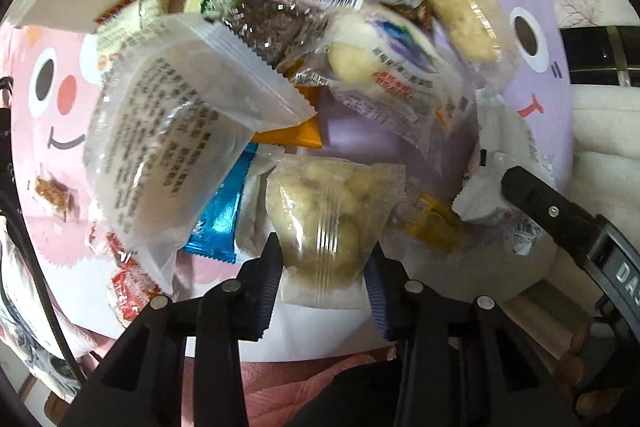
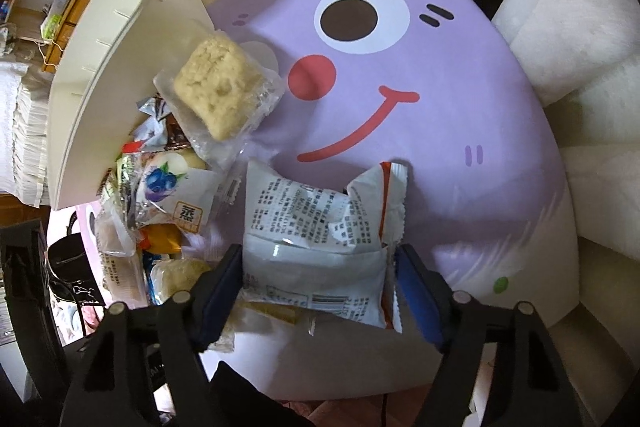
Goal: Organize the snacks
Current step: 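Lift the white bag into the white tray and open the right gripper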
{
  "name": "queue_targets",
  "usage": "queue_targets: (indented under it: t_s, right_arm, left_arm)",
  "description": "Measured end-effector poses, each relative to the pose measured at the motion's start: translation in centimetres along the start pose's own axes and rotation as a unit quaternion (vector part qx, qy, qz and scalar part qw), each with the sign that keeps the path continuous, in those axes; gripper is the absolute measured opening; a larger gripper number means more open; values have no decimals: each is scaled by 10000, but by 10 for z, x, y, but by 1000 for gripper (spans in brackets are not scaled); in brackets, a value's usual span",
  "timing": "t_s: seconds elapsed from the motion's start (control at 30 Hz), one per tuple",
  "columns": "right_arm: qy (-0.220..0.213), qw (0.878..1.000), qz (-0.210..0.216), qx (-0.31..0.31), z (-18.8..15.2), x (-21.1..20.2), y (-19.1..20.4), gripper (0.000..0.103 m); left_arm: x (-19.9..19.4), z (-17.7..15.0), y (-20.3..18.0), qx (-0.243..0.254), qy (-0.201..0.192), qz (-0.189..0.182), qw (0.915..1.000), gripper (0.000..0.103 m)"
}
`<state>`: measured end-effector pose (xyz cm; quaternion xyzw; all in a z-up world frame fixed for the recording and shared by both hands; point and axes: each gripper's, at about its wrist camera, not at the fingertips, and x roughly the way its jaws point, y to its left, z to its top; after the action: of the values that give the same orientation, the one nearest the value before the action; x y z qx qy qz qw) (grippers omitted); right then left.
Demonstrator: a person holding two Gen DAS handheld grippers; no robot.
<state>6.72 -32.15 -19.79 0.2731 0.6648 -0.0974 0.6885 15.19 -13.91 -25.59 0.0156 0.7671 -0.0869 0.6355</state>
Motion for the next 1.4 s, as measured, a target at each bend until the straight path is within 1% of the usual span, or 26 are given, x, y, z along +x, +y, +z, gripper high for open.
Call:
queue_targets:
  t_s: [0.07,0.23,0.37,0.4,0.53,0.63,0.73,0.77,0.8,0.87,0.9,0.93,0.97,1.07,1.13,1.3,1.37,1.4]
  right_arm:
    - [-46,10000,74,28,-6,-4,-1,69]
    - [-8,9995,271,160,-18,-8,-6,67]
    - [-80,9991,387,137,-25,-19,-6,66]
    - [-121,9990,412,108,-27,-23,-4,66]
    - [-322,9981,525,-42,-39,-40,6,66]
    - [-533,9963,650,-199,-43,-57,14,66]
    - [-740,9938,755,-355,-42,-67,32,66]
    - [-815,9926,802,-410,-43,-72,36,66]
    - [-861,9917,840,-444,-43,-76,38,66]
    - [-984,9886,996,-547,-42,-84,47,66]
    - [-1030,9875,1036,-585,-39,-87,49,66]
    - [-1090,9862,1075,-629,-36,-90,55,66]
    - [-1151,9848,1117,-669,-35,-94,59,66]
    - [-1337,9801,1208,-827,-27,-103,73,66]
    - [-1438,9774,1237,-930,-23,-108,84,66]
    - [-1690,9699,1304,-1175,-7,-116,113,66]
    - [-1786,9667,1329,-1265,3,-116,126,67]
    - [-1827,9654,1334,-1300,5,-116,131,67]
  left_arm:
    - [-8,-9,-1,12,-127,39,9999,38]
    - [-26,-33,-1,74,-359,49,9993,38]
    - [-41,-47,6,37,-524,41,9986,38]
    - [-52,-51,1,35,-561,46,9984,38]
    - [-82,-73,11,-7,-797,27,9968,38]
    - [-104,-83,19,-79,-1006,50,9949,38]
    - [-130,-89,30,-151,-1201,42,9926,37]
    - [-143,-92,34,-186,-1277,37,9916,36]
    - [-149,-92,36,-209,-1352,37,9906,33]
    - [-169,-97,43,-233,-1552,52,9876,31]
    - [-179,-96,45,-220,-1697,81,9852,24]
    - [-189,-99,46,-212,-1793,101,9835,20]
    - [-199,-99,49,-211,-1876,111,9820,19]
    - [-216,-92,55,-230,-2067,134,9780,18]
    - [-227,-89,60,-248,-2190,55,9754,18]
    - [-237,-78,81,-367,-2397,-112,9701,18]
    - [-240,-73,91,-378,-2521,-191,9668,19]
    - [-243,-71,95,-364,-2634,-212,9638,21]
